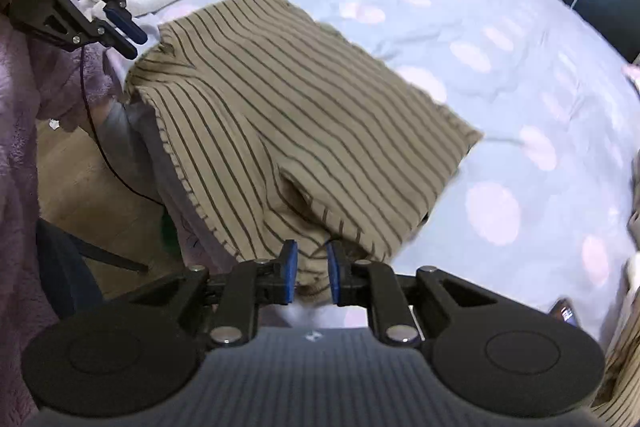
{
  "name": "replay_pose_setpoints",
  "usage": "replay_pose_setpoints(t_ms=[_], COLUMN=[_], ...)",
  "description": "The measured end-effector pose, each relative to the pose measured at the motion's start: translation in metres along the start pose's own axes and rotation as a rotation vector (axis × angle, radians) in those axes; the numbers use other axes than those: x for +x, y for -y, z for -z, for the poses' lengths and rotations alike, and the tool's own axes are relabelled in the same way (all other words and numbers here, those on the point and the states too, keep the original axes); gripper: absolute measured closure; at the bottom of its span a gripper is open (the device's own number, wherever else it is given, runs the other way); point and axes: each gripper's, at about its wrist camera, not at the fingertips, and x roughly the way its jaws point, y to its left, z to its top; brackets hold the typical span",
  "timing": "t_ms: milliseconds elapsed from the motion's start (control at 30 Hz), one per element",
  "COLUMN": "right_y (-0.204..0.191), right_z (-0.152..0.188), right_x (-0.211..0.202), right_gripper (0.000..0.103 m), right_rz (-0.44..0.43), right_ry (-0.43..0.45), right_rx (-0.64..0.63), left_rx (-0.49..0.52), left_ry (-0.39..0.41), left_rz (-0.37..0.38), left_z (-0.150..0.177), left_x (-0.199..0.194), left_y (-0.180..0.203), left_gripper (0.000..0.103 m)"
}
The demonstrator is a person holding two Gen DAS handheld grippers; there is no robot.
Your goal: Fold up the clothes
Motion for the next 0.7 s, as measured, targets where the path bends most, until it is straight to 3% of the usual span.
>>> replay_pose_setpoints(t_ms=[100, 300, 400, 500, 700], right_y=[0.002, 0.01, 0.016, 0.018, 0.02], right_z=[0.0, 0.001, 0.002, 0.005, 0.01], right_x=[0.007, 0.022, 0.031, 0.032, 0.047], right_gripper=[0.072, 0.072, 0.099, 0.101, 0.102], right_rz=[-0.023, -0.065, -0.075, -0.097, -0.078], right_ry=[-0.025, -0.046, -0.077, -0.083, -0.159], right_rx=[0.013, 0.093, 0.153, 0.18, 0.196], left_rx=[-0.052, -0.14, -0.198, -0.235, -0.214], left_ry=[-0.025, -0.07, -0.084, -0.089, -0.125], left_rz=[0.019, 0.032, 0.035, 0.039, 0.022], left_z=[-0.004, -0.004, -0.002, 0.0, 0.0], left_x=[0.009, 0.03, 0.033, 0.031, 0.035], left_y=[-0.008, -0.018, -0.025, -0.029, -0.034], left_gripper=[0.091, 0.091, 0.102, 0.103, 0.103])
